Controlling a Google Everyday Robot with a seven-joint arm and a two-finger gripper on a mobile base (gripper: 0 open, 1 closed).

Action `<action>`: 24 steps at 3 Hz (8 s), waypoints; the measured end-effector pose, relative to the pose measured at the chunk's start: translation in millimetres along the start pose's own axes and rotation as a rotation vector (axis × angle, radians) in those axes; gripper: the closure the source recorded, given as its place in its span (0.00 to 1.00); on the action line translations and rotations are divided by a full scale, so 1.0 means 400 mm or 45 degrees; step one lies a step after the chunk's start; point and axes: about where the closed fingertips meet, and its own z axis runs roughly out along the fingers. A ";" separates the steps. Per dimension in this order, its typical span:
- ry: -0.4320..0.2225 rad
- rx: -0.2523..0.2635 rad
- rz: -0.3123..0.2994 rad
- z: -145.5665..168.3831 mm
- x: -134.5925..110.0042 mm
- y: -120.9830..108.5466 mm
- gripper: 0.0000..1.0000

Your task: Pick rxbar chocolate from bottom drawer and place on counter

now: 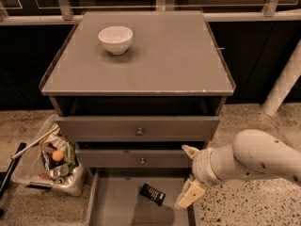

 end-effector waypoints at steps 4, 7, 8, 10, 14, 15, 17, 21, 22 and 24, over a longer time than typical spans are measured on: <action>-0.170 0.025 -0.073 0.233 0.094 -0.093 0.00; -0.100 0.107 -0.010 0.408 0.287 -0.185 0.00; -0.099 0.107 -0.010 0.408 0.287 -0.185 0.00; -0.052 0.080 0.071 0.493 0.349 -0.180 0.00; -0.154 0.103 0.207 0.822 0.606 -0.163 0.00; -0.154 0.103 0.207 0.822 0.605 -0.163 0.00; -0.158 0.079 0.191 0.964 0.621 -0.137 0.00; -0.261 0.037 0.176 1.129 0.623 -0.119 0.00; -0.260 0.052 0.184 1.148 0.633 -0.134 0.00; -0.260 0.054 0.185 1.149 0.633 -0.136 0.41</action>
Offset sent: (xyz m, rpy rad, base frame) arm 0.0343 0.0229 -0.0716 0.1481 -0.0828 0.0627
